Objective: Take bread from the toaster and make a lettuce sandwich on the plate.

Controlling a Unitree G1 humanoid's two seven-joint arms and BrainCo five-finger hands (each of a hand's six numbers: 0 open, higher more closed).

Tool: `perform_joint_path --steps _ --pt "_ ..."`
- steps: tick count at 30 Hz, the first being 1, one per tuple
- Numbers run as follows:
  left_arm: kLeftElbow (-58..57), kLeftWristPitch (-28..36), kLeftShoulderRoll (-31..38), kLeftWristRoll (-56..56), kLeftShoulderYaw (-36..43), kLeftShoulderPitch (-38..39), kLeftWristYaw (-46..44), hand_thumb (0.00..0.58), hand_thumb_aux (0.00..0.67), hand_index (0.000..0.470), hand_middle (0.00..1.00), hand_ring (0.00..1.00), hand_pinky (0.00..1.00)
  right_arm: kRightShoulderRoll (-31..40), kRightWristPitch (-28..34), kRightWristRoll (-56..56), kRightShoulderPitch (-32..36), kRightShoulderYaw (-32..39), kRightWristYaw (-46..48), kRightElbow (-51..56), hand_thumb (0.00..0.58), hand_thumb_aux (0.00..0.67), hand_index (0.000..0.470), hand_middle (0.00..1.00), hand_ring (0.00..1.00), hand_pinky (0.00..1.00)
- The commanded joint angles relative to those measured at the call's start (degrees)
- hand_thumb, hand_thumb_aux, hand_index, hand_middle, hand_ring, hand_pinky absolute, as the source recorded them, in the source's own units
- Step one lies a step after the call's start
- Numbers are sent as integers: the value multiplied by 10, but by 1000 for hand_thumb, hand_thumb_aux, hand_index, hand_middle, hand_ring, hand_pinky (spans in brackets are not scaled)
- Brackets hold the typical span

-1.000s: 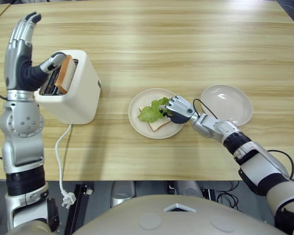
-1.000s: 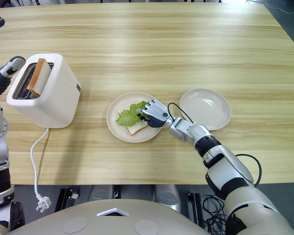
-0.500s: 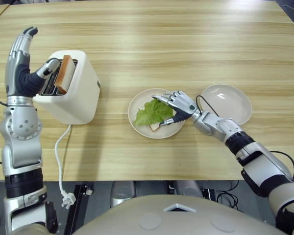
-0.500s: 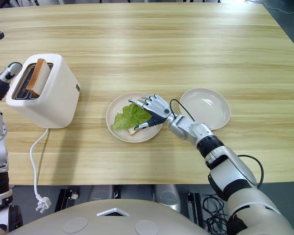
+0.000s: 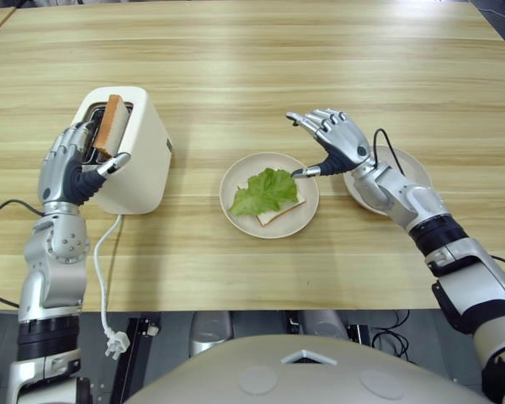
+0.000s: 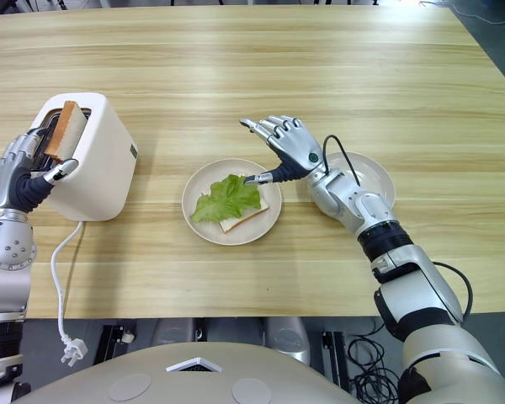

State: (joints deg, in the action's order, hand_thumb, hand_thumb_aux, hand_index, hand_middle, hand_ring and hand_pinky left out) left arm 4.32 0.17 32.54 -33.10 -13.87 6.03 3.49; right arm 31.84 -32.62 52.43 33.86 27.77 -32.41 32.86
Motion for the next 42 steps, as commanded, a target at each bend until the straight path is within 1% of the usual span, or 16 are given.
perform_joint_path --steps 1,2,3,4,10,15,16,17,19,20,29,38,39,40,42 --pt "-44 12 3 -11 19 -17 10 0 0 0 0 0 0 -9 -5 -13 -6 -6 11 -6 0 0 0 216 216 216" --pt "-56 14 6 -16 20 -26 18 0 0 0 0 0 0 -10 -6 -15 -8 -7 12 -4 0 0 0 216 216 216" --pt "-68 18 11 -21 20 -36 25 0 0 0 0 0 0 -11 -6 -17 -9 -8 12 -3 0 0 0 86 86 86" --pt "-78 20 15 -22 19 -46 32 0 0 0 0 0 0 -12 -7 -21 -11 -9 14 0 0 0 0 0 0 0" --pt "-111 40 33 -29 14 -80 55 0 0 0 0 0 0 -6 -9 -27 -20 -14 14 1 0 0 0 0 0 0" --pt "-127 41 40 -26 24 -87 59 0 0 0 0 0 0 -6 -8 -26 -29 -19 11 -2 0 0 0 0 0 0" --pt "-125 41 39 -26 27 -87 57 172 108 74 0 0 0 -6 -8 -26 -30 -21 11 -2 0 0 0 0 0 0" --pt "-122 40 39 -26 30 -86 56 566 568 390 0 0 0 -7 -8 -26 -31 -22 11 -2 0 0 0 0 0 0" --pt "-116 38 40 -25 34 -84 52 566 568 390 0 0 0 -9 -8 -26 -32 -24 12 -2 0 0 0 0 0 0" --pt "-113 37 40 -24 36 -84 51 580 670 460 0 0 0 -10 -8 -26 -32 -24 12 -2 0 0 0 0 0 0" --pt "-90 40 40 -23 36 -82 52 580 670 460 0 0 0 -16 -10 -35 -40 -26 16 -2 0 0 0 0 0 0" --pt "-66 39 43 -22 26 -102 67 580 670 460 0 0 0 -26 -4 -36 -47 -22 18 9 0 0 0 0 0 0" --pt "-59 38 43 -19 19 -105 72 580 670 460 753 753 753 -26 -3 -37 -47 -22 18 11 0 0 0 0 0 0" --pt "-48 37 43 -17 13 -107 75 580 670 460 1000 1000 1000 -27 -3 -37 -47 -22 17 13 0 0 0 0 0 0" --pt "-22 37 43 -18 -3 -113 89 580 670 460 1000 1000 1000 -27 -3 -37 -47 -22 16 16 0 0 0 0 0 0"
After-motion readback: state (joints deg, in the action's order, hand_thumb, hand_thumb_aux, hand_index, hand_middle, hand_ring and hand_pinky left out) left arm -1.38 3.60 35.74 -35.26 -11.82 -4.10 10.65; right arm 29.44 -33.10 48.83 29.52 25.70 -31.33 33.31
